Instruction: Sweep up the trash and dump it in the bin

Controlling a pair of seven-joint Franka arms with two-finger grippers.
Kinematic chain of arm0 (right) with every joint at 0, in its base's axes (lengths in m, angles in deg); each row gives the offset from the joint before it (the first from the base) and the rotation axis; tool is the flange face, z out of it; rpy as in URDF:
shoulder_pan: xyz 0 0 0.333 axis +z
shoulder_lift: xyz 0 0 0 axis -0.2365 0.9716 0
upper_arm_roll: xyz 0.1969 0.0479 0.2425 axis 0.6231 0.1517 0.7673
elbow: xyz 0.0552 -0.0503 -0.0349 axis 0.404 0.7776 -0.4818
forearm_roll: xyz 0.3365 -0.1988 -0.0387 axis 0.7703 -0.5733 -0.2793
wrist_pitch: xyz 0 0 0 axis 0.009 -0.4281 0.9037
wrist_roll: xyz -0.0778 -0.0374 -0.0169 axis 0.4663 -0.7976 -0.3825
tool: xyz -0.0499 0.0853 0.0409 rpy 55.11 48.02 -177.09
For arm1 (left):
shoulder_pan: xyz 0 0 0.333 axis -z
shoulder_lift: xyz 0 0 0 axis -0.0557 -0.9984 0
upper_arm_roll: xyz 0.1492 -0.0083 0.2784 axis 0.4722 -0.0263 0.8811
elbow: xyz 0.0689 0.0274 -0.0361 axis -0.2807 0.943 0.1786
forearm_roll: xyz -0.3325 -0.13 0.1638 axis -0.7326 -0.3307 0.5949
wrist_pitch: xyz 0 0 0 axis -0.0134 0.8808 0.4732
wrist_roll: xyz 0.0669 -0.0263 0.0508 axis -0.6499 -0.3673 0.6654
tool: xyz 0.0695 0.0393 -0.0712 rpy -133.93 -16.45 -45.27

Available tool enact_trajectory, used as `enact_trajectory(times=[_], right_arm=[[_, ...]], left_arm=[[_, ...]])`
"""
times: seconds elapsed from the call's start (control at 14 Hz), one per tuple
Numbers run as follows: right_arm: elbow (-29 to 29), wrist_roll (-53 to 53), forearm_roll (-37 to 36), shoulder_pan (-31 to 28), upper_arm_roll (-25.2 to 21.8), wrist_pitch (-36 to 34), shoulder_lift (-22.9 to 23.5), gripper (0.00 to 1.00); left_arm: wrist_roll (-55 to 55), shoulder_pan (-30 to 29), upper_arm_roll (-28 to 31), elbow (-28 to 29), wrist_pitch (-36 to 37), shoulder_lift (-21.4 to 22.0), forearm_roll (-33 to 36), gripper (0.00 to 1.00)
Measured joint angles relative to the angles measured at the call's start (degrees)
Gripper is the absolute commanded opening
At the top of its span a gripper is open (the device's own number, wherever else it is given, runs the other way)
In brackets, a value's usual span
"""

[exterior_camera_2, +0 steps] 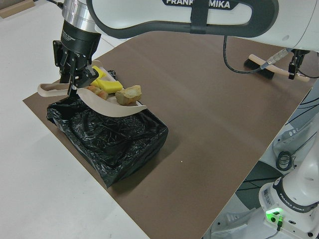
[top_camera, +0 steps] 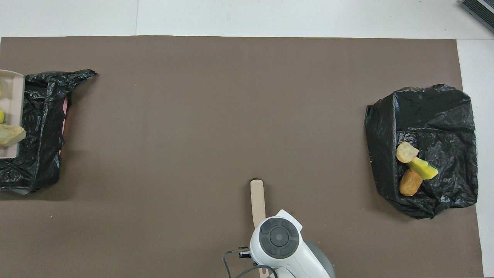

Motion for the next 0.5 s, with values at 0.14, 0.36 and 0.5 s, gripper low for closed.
enact_trajectory(times=[0.14,0.36,0.5], right_arm=[[-0.9,0.0,0.0,-0.1,-0.1,0.1,0.5,1.0],[-3.3,0.0,0.0,-1.8,-0.2,0.2,0.9,1.0],[-5.1,0.5,0.0,-4.2,-0.2,0.2,0.9,1.0]], left_arm=[[0.9,0.2,-0.2,1.2,-1.1,0.1,7.2,0.0],[7.6,0.9,-0.5,6.1,-3.9,2.2,18.4,0.0],[14.1,2.8,-0.7,10.2,-4.4,4.7,27.2,0.0]])
